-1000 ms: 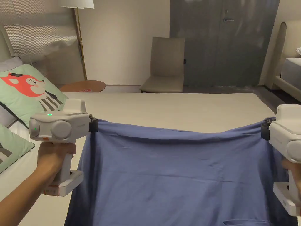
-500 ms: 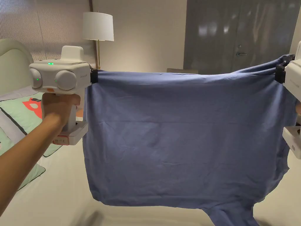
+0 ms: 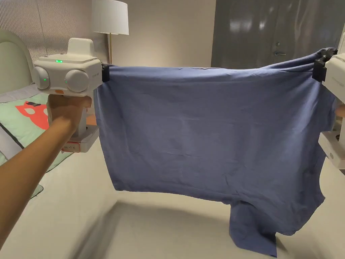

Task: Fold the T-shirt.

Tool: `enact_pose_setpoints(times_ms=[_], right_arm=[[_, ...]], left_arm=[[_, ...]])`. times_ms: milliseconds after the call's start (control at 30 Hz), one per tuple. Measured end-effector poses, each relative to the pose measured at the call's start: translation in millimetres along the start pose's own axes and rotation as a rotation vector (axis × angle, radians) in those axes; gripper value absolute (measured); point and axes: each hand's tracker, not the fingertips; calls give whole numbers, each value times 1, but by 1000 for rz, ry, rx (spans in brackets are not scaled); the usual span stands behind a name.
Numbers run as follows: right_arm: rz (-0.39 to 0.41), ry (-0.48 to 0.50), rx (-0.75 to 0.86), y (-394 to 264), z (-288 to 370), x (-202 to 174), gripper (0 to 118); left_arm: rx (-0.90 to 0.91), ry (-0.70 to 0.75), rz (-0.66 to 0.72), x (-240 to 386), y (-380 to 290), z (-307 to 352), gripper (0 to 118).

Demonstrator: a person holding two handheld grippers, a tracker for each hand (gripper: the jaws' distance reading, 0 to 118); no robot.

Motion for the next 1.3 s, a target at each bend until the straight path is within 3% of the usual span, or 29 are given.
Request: enact_pose_setpoints(times_ms=[300, 633, 1167, 1300], right_arm=[[-44, 61, -254, -132, 9, -5, 2], [-109, 95, -449, -230, 76, -4, 2], [-261, 162, -588, -269, 282, -3, 2], [-261, 171, -617, -275, 331, -4, 2]], left_arm=[[-196, -42, 24, 5, -133, -4, 2], [-381, -75, 36, 0, -247, 55, 2], [-517, -71, 112, -42, -324, 231, 2], [-568, -65, 133, -57, -342, 267, 2]])
